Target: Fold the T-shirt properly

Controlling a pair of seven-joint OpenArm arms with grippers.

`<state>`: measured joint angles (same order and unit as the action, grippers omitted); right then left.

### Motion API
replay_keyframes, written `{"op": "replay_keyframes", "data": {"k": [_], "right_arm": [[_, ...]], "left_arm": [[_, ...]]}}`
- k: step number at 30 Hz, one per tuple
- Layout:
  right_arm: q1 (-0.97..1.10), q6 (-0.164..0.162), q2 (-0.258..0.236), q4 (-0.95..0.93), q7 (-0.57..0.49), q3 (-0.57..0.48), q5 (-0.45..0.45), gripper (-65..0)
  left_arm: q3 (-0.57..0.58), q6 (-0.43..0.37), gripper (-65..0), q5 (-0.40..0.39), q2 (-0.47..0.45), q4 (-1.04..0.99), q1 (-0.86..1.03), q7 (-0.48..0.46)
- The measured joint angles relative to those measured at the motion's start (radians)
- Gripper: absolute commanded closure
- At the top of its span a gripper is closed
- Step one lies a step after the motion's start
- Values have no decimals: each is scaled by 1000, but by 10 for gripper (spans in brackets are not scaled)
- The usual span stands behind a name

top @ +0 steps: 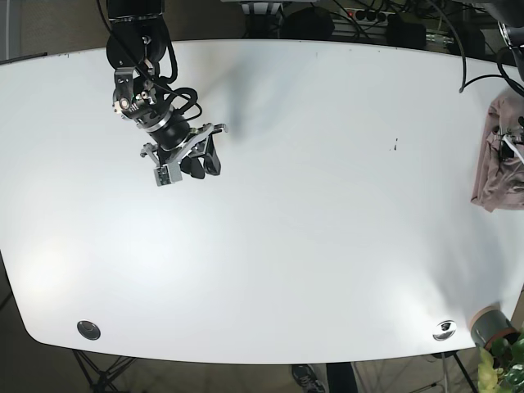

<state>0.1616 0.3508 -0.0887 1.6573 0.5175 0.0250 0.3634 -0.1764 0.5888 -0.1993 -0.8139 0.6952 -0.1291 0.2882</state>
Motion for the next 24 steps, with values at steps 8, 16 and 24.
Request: {"op": "replay_keyframes", "data": {"k": [8,16,24], "right_arm": [[-7,-3,-10,29,1,-2,-1,-187],[2,-7,-43,94,2,0,0,-187],[47,-2,-100,190,4,13,3,-187]], "left_arm": [[-146,-5,-428,-3,38,302,46,99],[-182,-2,-428,-3,190,626,97,119],[-177,-113,-428,126,402,900,162,135]]}}
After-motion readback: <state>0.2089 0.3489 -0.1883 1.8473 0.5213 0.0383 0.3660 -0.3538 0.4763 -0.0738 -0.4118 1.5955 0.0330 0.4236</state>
